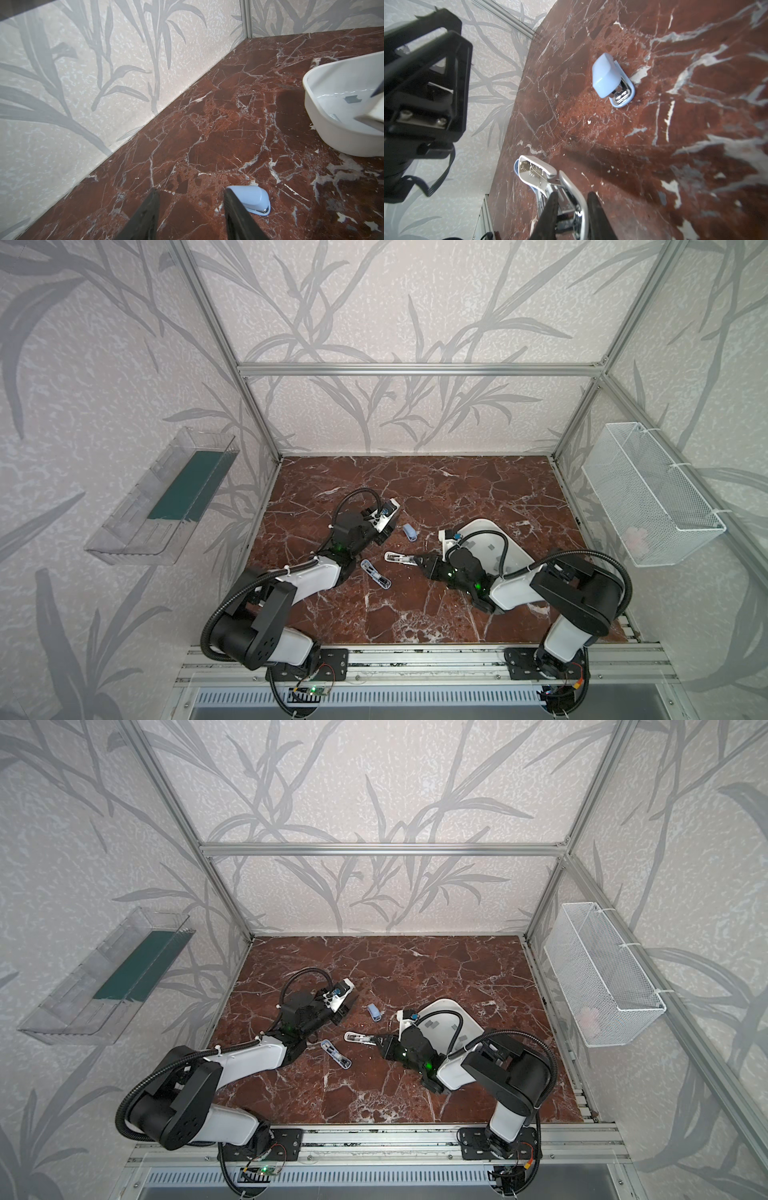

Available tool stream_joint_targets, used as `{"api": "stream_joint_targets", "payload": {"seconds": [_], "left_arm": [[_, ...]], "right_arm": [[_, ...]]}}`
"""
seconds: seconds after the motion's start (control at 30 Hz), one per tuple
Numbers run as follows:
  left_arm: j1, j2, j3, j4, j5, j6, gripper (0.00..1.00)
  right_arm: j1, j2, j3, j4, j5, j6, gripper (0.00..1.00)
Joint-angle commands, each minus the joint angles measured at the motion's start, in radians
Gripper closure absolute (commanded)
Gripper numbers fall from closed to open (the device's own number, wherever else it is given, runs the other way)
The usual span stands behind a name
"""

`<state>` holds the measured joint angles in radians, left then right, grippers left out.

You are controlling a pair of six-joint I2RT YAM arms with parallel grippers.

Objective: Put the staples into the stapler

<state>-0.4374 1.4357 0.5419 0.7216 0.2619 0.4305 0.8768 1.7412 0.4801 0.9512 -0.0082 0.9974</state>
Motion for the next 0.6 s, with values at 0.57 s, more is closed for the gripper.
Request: {"api": "stream_joint_targets", "payload": {"seconds": [0.57], "left_arm": [[0.015, 0.125, 0.039, -0.041, 0.503, 0.242, 0.51]], "right_arm": [[0.022, 0.01, -0.037, -0.057, 0.053, -0.022, 0.51]]}}
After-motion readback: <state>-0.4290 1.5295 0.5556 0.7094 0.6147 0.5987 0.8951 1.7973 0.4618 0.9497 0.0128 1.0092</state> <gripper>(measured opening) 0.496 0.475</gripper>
